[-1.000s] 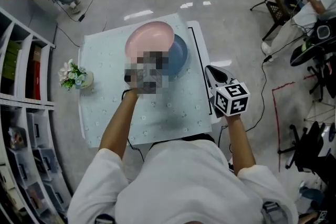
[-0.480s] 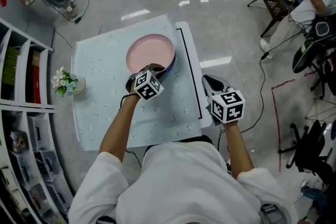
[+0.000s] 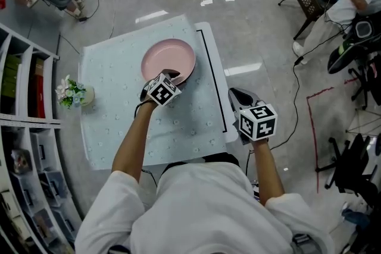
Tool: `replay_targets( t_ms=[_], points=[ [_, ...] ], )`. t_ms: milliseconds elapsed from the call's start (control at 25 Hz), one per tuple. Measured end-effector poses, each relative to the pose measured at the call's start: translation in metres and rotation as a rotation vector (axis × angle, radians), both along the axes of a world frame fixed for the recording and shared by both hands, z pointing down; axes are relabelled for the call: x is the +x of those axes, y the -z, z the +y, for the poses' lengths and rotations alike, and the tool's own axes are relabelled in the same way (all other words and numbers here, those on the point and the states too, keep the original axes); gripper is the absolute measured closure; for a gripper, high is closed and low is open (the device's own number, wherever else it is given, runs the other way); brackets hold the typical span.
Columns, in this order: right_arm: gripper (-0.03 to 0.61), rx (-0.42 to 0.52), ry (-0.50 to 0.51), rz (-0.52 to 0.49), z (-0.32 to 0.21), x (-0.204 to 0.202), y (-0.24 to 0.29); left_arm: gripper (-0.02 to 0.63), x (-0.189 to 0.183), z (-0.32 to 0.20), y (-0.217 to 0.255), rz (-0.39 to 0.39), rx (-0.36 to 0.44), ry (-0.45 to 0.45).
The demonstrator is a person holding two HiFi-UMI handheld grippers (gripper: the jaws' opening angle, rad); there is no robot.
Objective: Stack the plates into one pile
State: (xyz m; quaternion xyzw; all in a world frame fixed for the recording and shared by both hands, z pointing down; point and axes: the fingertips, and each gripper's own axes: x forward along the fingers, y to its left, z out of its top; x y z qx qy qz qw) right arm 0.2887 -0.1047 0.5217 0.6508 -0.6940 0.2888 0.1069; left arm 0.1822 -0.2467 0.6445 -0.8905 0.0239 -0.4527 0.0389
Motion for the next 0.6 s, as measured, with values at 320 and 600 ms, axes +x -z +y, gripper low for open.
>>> replay_targets(
  t_ms=[320, 600],
  points=[
    [0.564, 0.027, -0.007, 0.045, 0.001, -0.025, 0.018, 0.411, -0.045, -0.001, 0.028, 0.132, 0.035, 0.101],
    [0.563, 0.146, -0.037, 0.209, 0.010, -0.069, 0.081, 0.510, -0.105, 0.024, 0.121, 0.455, -0.020, 0.148]
  ],
)
